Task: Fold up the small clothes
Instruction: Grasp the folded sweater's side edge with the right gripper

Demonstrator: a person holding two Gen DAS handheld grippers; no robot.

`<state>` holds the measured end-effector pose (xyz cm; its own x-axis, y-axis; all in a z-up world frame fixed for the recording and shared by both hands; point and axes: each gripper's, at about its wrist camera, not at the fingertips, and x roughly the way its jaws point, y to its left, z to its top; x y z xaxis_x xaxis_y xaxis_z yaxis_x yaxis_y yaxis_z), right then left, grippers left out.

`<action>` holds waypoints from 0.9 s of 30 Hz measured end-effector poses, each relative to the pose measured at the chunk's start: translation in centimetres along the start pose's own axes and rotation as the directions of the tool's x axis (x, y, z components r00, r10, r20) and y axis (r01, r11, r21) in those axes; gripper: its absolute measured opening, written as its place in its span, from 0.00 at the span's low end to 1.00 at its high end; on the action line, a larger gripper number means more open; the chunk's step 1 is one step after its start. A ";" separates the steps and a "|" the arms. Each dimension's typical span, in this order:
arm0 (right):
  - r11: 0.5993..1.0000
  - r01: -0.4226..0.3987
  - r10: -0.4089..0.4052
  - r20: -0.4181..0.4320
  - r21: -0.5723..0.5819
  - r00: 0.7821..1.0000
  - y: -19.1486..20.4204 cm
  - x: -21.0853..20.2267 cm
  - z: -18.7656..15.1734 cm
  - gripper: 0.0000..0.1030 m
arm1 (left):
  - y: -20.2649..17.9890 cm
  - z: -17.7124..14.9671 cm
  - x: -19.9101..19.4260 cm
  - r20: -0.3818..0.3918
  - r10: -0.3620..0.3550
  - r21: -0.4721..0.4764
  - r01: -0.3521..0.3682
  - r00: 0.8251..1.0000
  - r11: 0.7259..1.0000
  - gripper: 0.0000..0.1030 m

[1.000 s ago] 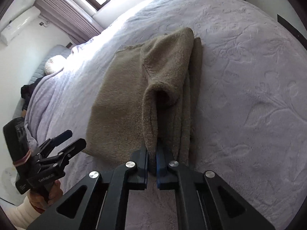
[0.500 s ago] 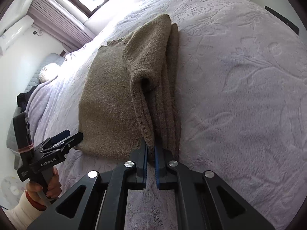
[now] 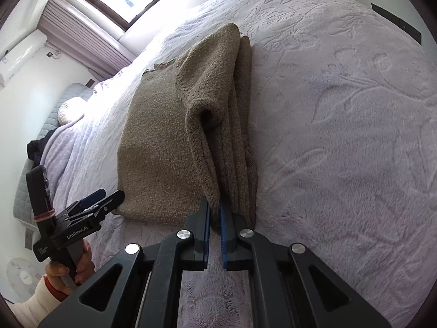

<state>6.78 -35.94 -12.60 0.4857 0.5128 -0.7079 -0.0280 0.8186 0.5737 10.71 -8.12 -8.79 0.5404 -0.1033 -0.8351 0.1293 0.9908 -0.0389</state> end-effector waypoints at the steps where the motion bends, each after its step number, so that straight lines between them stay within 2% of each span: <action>1: 1.000 -0.006 0.006 0.001 0.006 1.000 -0.1 -0.1 0.0 0.05 | 0.0 0.0 0.0 0.004 0.010 -0.001 -0.010 1.000 1.000 0.98; 7: 0.999 -0.031 0.030 0.020 0.032 0.999 -0.1 -0.8 0.0 0.08 | 0.5 0.0 0.1 0.002 -0.010 -0.018 0.010 1.000 1.000 0.99; 12: 0.998 -0.052 0.049 0.099 0.033 0.994 0.8 -2.5 1.1 0.12 | 0.4 -0.1 0.3 0.012 -0.004 -0.027 0.004 1.000 1.000 0.99; 16: 0.986 -0.144 0.131 0.143 0.082 0.981 0.8 -2.2 3.1 0.13 | 0.3 -0.3 0.3 0.022 0.001 -0.031 -0.001 1.000 1.000 0.99; 19: 0.979 -0.169 0.150 0.158 0.115 0.976 1.0 -1.3 4.7 0.13 | 0.3 -0.2 0.3 0.020 0.000 -0.026 0.000 1.000 1.000 0.99; 21: 0.980 -0.157 0.136 0.168 0.120 0.976 1.5 -0.8 5.7 0.13 | 0.4 -0.2 0.3 0.019 -0.003 -0.027 0.003 1.000 1.000 0.99; 24: 0.989 -0.023 0.003 0.137 0.147 0.991 1.0 0.6 6.5 0.13 | 0.4 -0.2 0.3 0.017 -0.011 -0.032 0.012 1.000 0.999 0.99; 25: 0.986 -0.015 -0.006 0.125 0.165 0.992 0.5 1.1 6.3 0.09 | 0.5 -0.1 0.4 0.015 -0.013 -0.033 0.013 1.000 0.999 0.99; 27: 0.981 -0.043 0.019 0.124 0.189 0.992 -0.3 1.4 5.9 0.08 | 0.4 -0.2 0.3 0.016 -0.013 -0.029 0.014 1.000 0.999 0.99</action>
<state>12.62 -36.97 -11.36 0.5899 0.4922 -0.6401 0.1168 0.7324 0.6708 10.83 -7.70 -9.17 0.5518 -0.1176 -0.8256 0.1122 0.9915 -0.0663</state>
